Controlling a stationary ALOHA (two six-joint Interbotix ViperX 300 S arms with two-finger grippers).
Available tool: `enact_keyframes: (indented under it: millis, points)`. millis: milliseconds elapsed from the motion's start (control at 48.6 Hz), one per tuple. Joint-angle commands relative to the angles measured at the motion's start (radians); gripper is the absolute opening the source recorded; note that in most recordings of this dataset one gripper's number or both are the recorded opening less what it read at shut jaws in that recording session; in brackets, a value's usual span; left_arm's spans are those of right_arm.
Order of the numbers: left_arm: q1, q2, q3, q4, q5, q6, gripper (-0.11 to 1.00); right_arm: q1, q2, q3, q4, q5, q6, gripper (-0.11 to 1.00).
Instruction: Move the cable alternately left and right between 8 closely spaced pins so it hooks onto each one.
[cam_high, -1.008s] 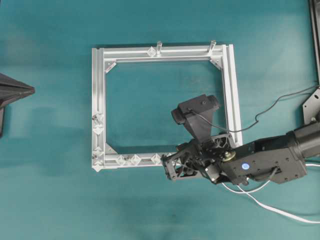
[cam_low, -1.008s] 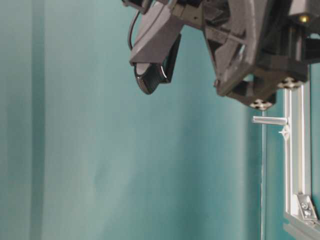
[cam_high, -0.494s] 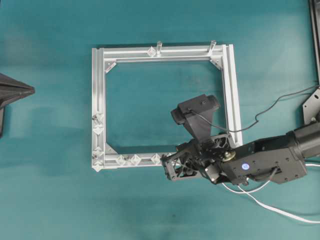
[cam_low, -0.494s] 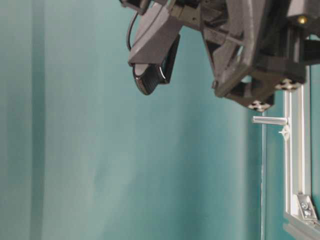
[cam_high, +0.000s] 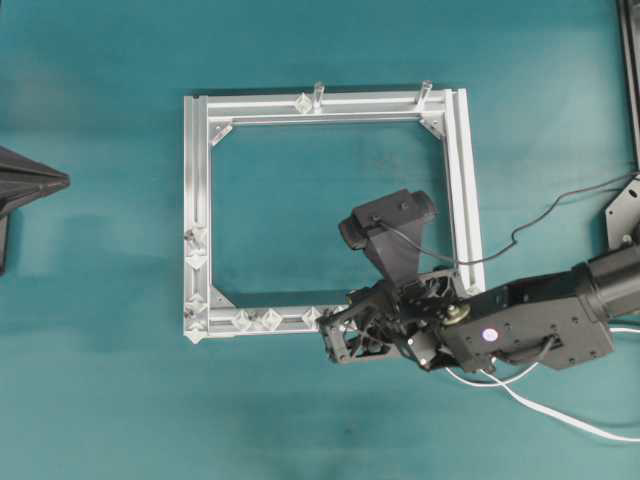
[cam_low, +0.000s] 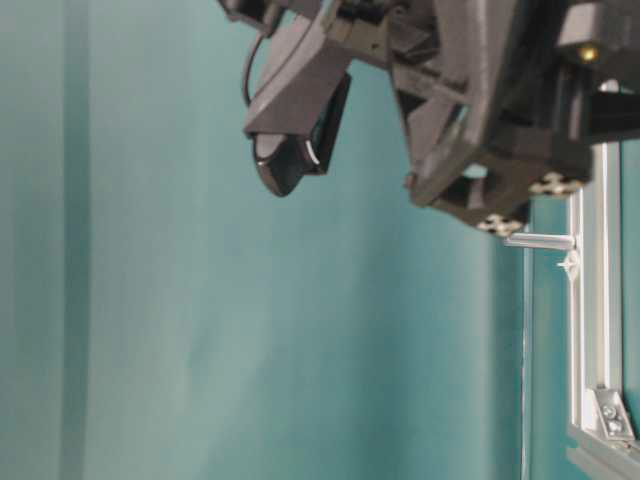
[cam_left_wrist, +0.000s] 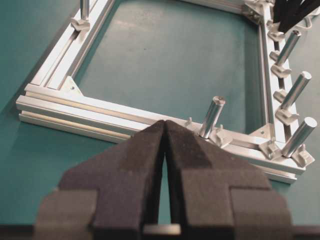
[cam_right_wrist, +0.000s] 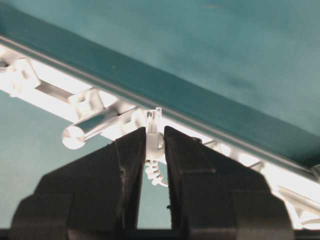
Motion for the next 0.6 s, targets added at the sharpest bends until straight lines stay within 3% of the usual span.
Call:
enact_keyframes:
  millis: [0, 391, 576]
  points:
    - [-0.002, 0.017, -0.029, 0.003, -0.005, -0.005, 0.00, 0.014, -0.014, -0.026, -0.002, 0.002, 0.002, 0.15]
    - [-0.002, 0.017, -0.029, 0.003, -0.005, -0.005, 0.00, 0.077, 0.026, -0.103, 0.003, 0.091, 0.008, 0.15]
    - [-0.002, 0.017, -0.029, 0.003, -0.005, -0.005, 0.00, 0.129, 0.064, -0.167, 0.005, 0.164, 0.055, 0.15]
